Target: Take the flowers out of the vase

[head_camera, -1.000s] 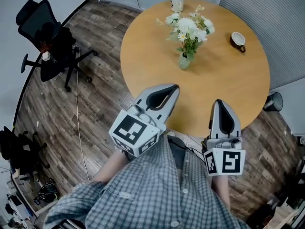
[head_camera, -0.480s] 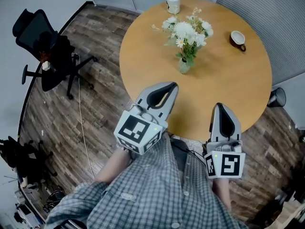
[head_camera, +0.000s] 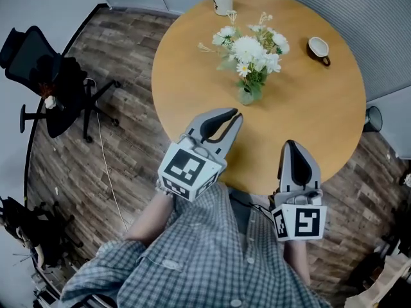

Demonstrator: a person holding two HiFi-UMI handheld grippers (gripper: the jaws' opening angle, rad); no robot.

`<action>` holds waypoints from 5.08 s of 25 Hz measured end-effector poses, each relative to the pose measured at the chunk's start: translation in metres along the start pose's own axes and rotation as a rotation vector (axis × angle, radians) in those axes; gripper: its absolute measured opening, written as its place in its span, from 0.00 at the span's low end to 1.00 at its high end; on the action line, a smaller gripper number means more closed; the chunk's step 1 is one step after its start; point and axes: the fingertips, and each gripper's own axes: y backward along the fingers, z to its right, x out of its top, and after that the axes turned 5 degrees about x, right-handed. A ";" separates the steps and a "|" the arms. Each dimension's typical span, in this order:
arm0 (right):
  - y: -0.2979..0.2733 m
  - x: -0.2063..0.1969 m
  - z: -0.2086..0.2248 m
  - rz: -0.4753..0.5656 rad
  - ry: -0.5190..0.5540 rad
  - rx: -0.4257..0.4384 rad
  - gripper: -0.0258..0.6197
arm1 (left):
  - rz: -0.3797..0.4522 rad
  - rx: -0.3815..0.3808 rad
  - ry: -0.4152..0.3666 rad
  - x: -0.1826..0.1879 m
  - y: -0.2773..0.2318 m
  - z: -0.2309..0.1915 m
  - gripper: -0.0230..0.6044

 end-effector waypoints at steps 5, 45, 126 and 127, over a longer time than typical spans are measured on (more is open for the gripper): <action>-0.014 -0.008 -0.005 -0.038 -0.021 -0.019 0.06 | -0.050 -0.044 0.000 -0.021 -0.022 -0.018 0.19; -0.048 -0.078 -0.002 -0.262 -0.060 -0.089 0.06 | -0.226 -0.001 -0.217 -0.129 -0.145 -0.058 0.41; -0.201 -0.004 0.027 -0.025 -0.148 0.130 0.14 | -0.198 -0.047 -0.220 -0.131 -0.141 -0.060 0.40; -0.201 0.000 0.027 -0.016 -0.150 0.126 0.14 | -0.198 -0.047 -0.220 -0.132 -0.140 -0.061 0.40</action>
